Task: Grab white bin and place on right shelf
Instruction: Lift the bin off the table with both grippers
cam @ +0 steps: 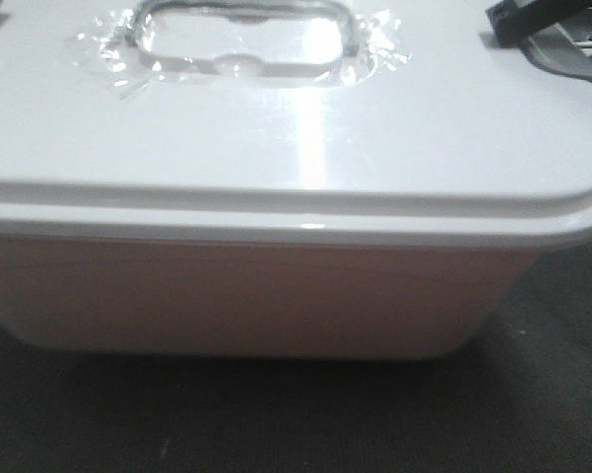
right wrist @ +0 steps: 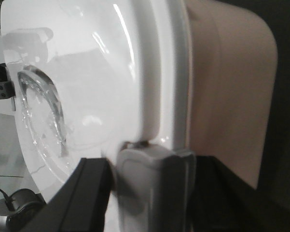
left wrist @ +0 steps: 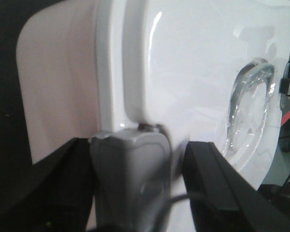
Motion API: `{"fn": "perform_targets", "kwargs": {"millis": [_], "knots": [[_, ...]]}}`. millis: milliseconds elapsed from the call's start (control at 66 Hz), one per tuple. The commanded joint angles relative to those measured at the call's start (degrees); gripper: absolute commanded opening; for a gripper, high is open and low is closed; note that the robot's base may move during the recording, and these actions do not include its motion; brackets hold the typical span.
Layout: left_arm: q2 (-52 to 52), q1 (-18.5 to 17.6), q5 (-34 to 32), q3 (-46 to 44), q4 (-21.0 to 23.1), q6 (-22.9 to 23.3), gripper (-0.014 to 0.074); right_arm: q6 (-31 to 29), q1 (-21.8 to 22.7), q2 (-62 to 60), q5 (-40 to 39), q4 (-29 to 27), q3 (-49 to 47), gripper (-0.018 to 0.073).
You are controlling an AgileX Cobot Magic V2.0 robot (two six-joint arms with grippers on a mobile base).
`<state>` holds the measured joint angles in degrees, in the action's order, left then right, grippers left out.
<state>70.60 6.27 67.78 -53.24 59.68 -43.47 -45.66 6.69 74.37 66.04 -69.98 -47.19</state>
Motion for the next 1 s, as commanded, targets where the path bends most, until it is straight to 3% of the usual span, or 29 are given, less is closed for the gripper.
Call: {"fn": "perform_targets", "kwargs": {"millis": [0, 727, 984], "knots": [[-4.6, -0.4, 7.6, -1.6, 6.5, -0.6, 0.0285, -1.8, -0.2, -4.2, 10.0, -6.5, -1.4, 0.0423], [-18.4, -0.4, 7.6, -1.6, 6.5, -0.4, 0.0284, -1.7, -0.2, -23.1, 9.3, -6.5, -1.4, 0.0423], [-19.5, -0.4, 7.6, -1.6, 6.5, -0.4, 0.0284, -1.7, -0.2, -24.2, 9.7, -6.5, -1.4, 0.0423]]}}
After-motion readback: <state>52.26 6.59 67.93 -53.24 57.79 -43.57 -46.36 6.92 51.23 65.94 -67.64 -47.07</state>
